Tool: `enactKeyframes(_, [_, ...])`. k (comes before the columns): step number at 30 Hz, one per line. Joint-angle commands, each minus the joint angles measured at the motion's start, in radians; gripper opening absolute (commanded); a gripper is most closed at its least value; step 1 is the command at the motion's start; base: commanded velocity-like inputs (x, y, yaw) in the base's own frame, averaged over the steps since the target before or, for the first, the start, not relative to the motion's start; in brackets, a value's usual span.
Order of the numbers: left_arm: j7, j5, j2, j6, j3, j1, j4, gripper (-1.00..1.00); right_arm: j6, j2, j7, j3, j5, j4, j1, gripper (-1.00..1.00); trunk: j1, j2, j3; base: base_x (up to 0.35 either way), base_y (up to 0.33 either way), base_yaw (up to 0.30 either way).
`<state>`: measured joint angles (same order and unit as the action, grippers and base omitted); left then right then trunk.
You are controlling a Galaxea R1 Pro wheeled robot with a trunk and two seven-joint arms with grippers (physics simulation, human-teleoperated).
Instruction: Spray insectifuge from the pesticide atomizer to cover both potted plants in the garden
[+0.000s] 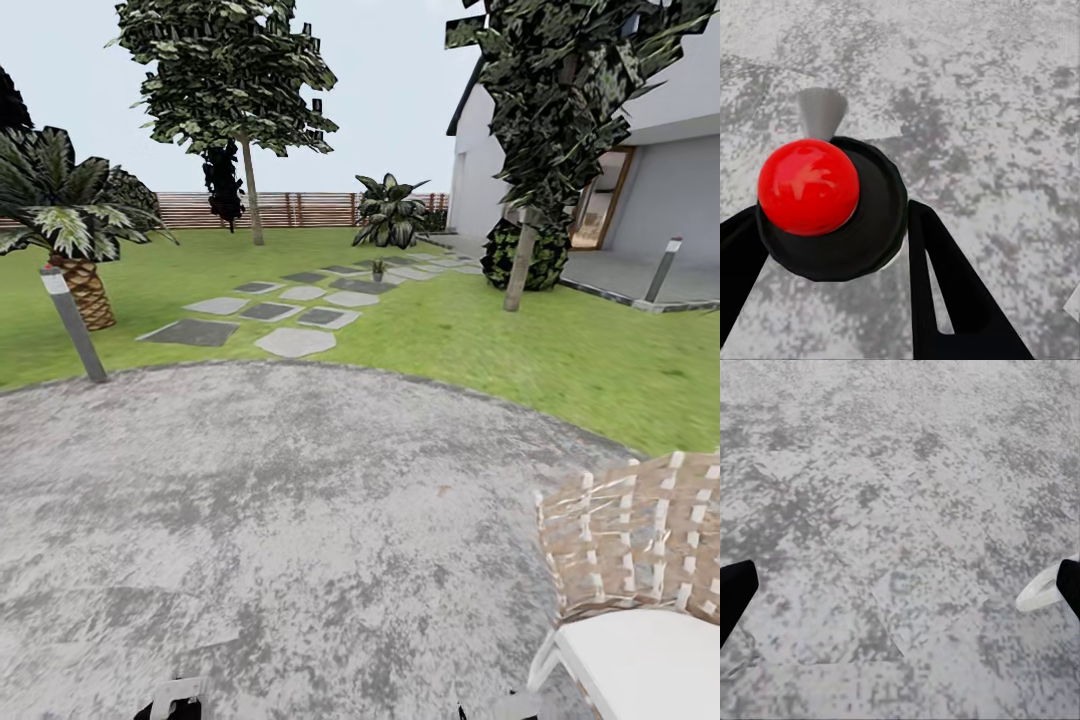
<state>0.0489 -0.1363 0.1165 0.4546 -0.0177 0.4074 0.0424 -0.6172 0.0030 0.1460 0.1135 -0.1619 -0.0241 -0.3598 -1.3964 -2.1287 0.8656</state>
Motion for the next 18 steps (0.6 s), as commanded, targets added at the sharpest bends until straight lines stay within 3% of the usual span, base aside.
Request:
enactKeyframes(1, [0.005, -0.01, 0.0, 0.003, -0.002, 0.001, -0.001, -1.0, -0.001, 0.0, 0.01, 0.008, -0.005, 0.001, -0.001, 1.0, 0.0, 0.0, 0.001, 0.341, 0.099, 0.0])
enactKeyframes(18, [0.005, -0.009, -0.001, 0.003, -0.002, 0.001, -0.001, -1.0, -0.001, 0.0, 0.01, 0.008, -0.005, 0.001, -0.001, 1.0, 0.0, 0.0, 0.001, 0.341, 0.099, 0.0])
